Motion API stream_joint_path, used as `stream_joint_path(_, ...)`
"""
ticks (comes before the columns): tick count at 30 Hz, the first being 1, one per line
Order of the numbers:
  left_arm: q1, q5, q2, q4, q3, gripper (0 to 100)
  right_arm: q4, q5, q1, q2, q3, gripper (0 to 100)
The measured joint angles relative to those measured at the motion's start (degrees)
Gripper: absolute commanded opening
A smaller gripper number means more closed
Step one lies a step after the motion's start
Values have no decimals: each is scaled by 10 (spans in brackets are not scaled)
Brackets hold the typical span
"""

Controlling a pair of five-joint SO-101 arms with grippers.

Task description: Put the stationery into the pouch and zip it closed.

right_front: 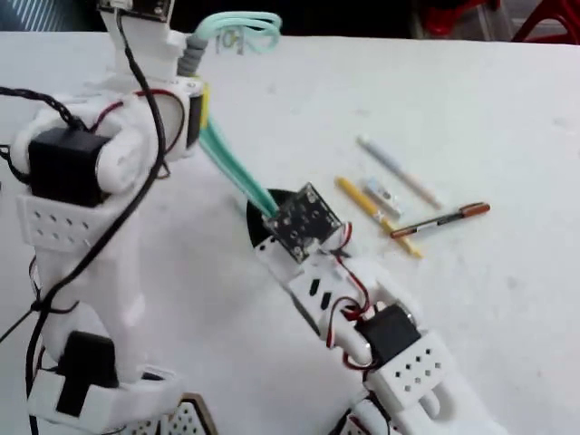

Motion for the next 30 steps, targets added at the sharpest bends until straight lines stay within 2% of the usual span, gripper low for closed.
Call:
stream_joint_path(1, 11, 0, -4, 0, -1, 22, 0, -12, -1, -1, 0, 194)
stream_joint_path(3, 29, 0, -6, 7, 1, 22, 0, -31, -3, -4, 0, 207)
stream_joint_path(7, 52, 0, -6, 32, 2, 22, 0, -34, -3, -6, -5, 142)
stream_joint_path(10, 63, 0, -6, 43, 2, 22, 0, -37, -2, -6, -25, 21)
stream_joint_path(17, 65, 0, -6, 62, 2, 33, -4, -37, 7, -1, -43, 18)
stream_joint_path(18, 65, 0, -6, 64, 2, 63, -4, -37, 15, 5, -44, 18)
stream_joint_path(22, 65, 0, -6, 71, 2, 334, -4, -36, 27, 34, -53, 18)
stream_joint_path(24, 65, 0, -6, 80, 2, 425, -2, -38, 28, 45, -59, 18)
stream_joint_path(27, 66, -10, -7, 85, 2, 408, 3, -38, 31, 50, -64, 18)
stream_joint_path(30, 66, -63, -23, 86, 2, 404, 7, -38, 34, 52, -66, 18)
